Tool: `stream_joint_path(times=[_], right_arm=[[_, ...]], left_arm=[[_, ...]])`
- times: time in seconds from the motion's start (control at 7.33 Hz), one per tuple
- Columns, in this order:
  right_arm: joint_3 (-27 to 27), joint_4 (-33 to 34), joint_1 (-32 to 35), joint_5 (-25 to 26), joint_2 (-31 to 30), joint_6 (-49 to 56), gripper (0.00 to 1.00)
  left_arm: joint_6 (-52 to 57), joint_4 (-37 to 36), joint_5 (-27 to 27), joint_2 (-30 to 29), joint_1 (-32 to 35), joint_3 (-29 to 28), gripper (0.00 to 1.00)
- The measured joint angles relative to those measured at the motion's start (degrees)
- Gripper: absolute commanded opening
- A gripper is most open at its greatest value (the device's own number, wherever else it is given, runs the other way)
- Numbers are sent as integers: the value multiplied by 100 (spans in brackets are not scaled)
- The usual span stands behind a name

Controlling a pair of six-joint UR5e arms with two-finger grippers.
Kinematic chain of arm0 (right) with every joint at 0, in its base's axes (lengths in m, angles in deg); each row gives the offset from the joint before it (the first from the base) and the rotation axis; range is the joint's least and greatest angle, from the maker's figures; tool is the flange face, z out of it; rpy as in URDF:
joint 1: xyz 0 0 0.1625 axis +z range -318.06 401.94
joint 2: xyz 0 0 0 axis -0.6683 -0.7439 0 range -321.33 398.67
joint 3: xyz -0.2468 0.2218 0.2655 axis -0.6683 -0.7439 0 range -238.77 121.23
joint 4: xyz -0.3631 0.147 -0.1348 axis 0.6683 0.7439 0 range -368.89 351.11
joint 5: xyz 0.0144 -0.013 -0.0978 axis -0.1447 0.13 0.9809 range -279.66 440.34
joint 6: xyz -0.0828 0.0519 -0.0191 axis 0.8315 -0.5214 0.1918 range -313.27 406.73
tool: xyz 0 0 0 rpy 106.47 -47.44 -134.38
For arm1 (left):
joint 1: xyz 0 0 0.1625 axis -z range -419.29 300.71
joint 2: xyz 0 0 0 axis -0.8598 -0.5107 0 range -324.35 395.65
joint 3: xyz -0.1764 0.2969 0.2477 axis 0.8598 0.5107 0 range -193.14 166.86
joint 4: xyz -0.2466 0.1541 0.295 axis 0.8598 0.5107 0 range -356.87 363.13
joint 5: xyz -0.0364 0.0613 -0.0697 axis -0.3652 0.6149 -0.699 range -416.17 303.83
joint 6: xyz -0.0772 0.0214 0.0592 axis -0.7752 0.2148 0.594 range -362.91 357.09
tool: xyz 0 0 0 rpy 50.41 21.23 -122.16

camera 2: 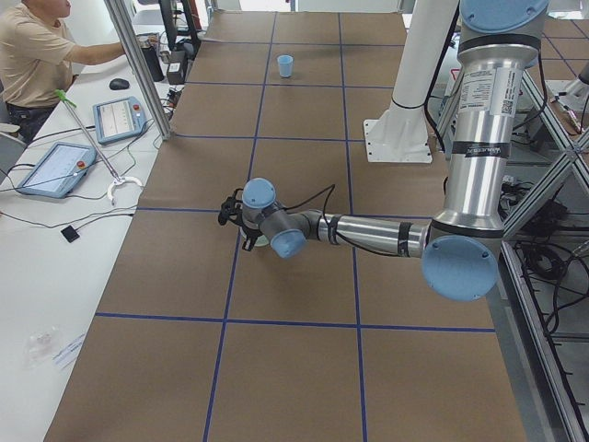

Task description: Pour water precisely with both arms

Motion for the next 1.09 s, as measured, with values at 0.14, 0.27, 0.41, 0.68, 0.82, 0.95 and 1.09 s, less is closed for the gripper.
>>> stream_joint_path(times=[0.14,0.27,0.41,0.68,0.82,0.95,1.09], right_arm=[[-4,-2,0,-4,-4,4,100],[-7,-5,0,-6,-6,11,100],[-7,-7,0,-6,-7,15,100],[-20,-8,0,-7,-7,12,100],[-35,-8,0,-9,-10,10,100],[-46,-9,0,-15,-14,9,100],[-49,-9,0,-20,-15,9,100]], left_arm=[[-280,-646,-20,-317,-114,416,0],[-785,-1021,9,-730,-435,642,0],[-1368,-1181,175,-1150,-893,709,0],[-2288,-1594,823,-2064,-1844,629,0],[-2542,-1911,1107,-2523,-2193,500,0],[-2723,-2104,1370,-3015,-2464,170,0],[-2813,-2171,1516,-3495,-2625,-299,0]])
